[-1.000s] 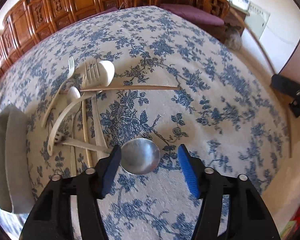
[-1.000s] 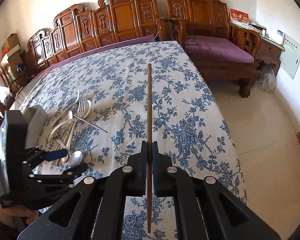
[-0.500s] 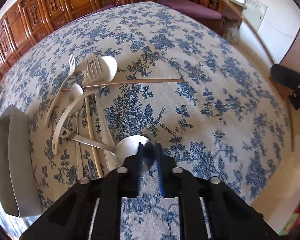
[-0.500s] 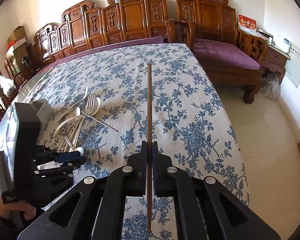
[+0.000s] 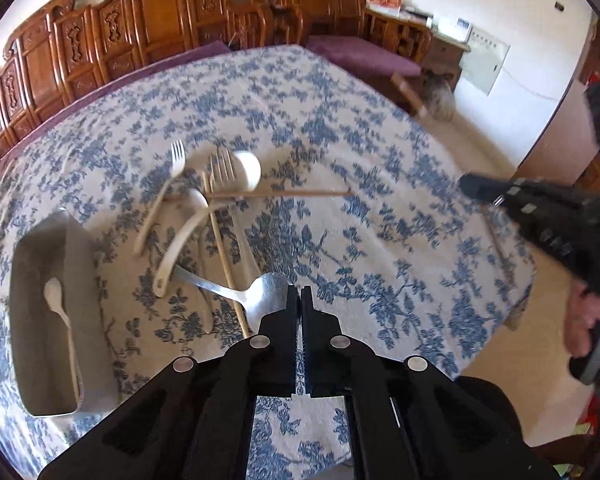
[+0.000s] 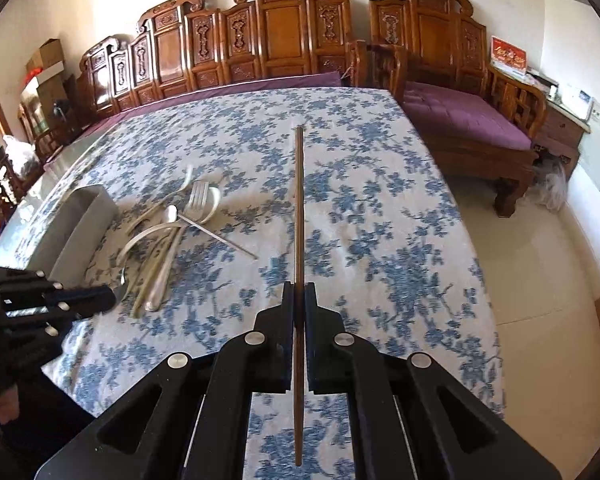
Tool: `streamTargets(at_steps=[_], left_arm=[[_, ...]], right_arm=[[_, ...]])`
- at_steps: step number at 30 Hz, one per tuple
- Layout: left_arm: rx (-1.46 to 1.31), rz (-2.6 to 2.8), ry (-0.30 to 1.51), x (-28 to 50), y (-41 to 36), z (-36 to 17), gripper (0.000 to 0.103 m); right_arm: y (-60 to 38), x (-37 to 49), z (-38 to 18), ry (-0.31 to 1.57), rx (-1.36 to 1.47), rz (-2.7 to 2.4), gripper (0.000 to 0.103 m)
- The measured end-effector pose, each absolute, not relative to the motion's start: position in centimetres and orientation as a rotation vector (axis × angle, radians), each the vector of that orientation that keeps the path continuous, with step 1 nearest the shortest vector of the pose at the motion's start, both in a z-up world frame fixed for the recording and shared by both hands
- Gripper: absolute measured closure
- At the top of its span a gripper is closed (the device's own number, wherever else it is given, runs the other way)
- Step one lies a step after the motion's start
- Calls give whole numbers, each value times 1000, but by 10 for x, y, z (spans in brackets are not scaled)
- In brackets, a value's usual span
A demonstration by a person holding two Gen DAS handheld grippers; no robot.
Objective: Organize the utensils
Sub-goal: 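Carry the metal spoon with the left tool into the grey tray and release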
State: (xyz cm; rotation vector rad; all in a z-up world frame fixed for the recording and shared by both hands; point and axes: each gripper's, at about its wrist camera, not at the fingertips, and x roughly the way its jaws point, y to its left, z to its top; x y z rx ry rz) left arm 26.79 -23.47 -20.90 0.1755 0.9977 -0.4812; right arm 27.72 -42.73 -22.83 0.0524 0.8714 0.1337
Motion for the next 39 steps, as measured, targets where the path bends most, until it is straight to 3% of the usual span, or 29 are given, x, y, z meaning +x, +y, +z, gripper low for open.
streamTargets(at_steps=[26, 39], left_arm=[[66, -483, 829, 272, -177, -107, 103], [15, -420, 759, 290, -107, -81, 103]], right_arm=[[-389, 268, -219, 856, 29, 233, 97], [-349, 271, -231, 889, -25, 286, 97]])
